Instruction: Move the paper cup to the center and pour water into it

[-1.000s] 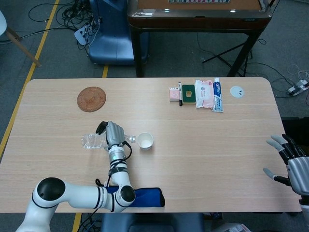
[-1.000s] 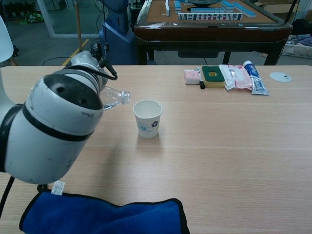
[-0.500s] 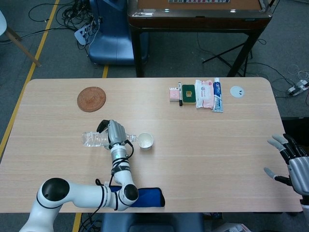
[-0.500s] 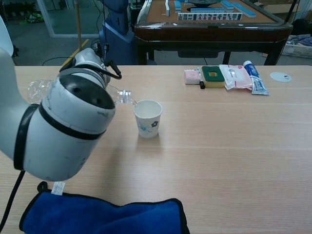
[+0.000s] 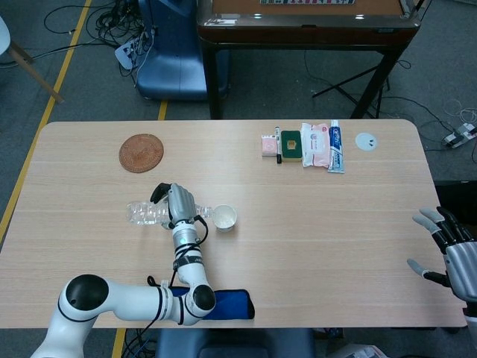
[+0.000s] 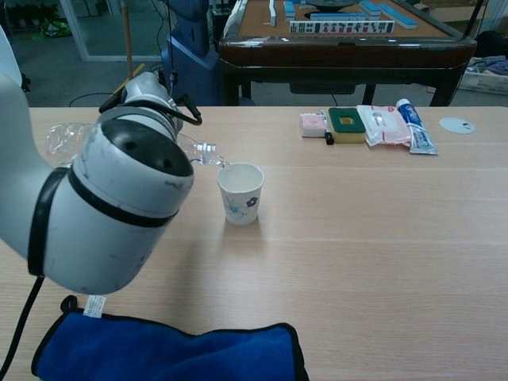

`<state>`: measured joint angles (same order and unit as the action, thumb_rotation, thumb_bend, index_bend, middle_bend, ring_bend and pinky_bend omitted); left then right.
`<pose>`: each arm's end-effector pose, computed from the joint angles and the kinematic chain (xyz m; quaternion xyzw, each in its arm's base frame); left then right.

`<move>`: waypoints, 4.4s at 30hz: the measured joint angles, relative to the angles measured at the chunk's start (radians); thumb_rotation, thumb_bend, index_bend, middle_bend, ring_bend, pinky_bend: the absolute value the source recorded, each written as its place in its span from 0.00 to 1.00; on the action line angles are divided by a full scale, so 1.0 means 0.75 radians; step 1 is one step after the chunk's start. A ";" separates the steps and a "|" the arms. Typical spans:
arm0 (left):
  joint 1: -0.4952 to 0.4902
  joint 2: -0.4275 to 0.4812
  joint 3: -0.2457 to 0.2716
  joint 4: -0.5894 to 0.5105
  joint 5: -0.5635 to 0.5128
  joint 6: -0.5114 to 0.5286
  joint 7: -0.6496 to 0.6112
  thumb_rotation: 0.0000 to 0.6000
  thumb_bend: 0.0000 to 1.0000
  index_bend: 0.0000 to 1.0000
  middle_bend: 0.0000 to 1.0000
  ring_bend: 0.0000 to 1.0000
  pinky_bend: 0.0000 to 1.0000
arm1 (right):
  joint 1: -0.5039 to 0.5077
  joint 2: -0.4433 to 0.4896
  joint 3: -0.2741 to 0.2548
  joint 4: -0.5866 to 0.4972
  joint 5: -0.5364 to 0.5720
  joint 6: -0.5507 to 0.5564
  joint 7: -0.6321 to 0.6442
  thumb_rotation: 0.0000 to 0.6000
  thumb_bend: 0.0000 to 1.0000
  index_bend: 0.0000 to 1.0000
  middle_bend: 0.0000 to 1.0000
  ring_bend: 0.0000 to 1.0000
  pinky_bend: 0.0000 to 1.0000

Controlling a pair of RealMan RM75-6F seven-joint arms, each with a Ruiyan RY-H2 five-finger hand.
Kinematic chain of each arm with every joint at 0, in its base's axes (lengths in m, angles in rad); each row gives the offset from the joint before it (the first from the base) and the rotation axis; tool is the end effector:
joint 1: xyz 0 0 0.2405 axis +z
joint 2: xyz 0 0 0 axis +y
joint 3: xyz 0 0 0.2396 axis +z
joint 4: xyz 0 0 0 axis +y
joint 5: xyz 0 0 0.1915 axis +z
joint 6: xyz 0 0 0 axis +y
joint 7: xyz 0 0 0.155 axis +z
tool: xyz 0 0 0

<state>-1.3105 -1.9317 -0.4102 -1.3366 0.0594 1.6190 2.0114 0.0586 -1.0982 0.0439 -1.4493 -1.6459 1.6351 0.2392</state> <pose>-0.0293 0.3644 -0.0317 -0.7274 -0.0983 0.1234 0.6678 -0.2922 -0.1795 0.1988 0.5986 -0.3414 0.4642 0.5565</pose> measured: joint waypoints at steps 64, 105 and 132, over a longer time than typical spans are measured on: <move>0.324 0.232 -0.004 -0.236 0.266 -0.325 -0.878 1.00 0.09 0.70 0.86 0.57 0.60 | 0.028 -0.022 -0.008 0.008 0.017 -0.072 -0.035 1.00 0.05 0.23 0.17 0.08 0.27; 0.840 0.362 0.026 -0.255 0.739 -0.311 -2.031 1.00 0.11 0.67 0.83 0.54 0.59 | 0.047 -0.043 -0.026 0.004 0.018 -0.120 -0.085 1.00 0.05 0.23 0.17 0.08 0.27; 0.938 0.296 0.020 -0.134 0.819 -0.410 -2.179 1.00 0.11 0.58 0.72 0.51 0.55 | 0.056 -0.045 -0.028 0.012 0.032 -0.144 -0.070 1.00 0.05 0.23 0.17 0.08 0.27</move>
<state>-0.6074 -1.7099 -0.3950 -1.4373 0.6736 1.3114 0.3773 0.1007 -1.1316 0.0226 -1.4403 -1.6220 1.5270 0.1869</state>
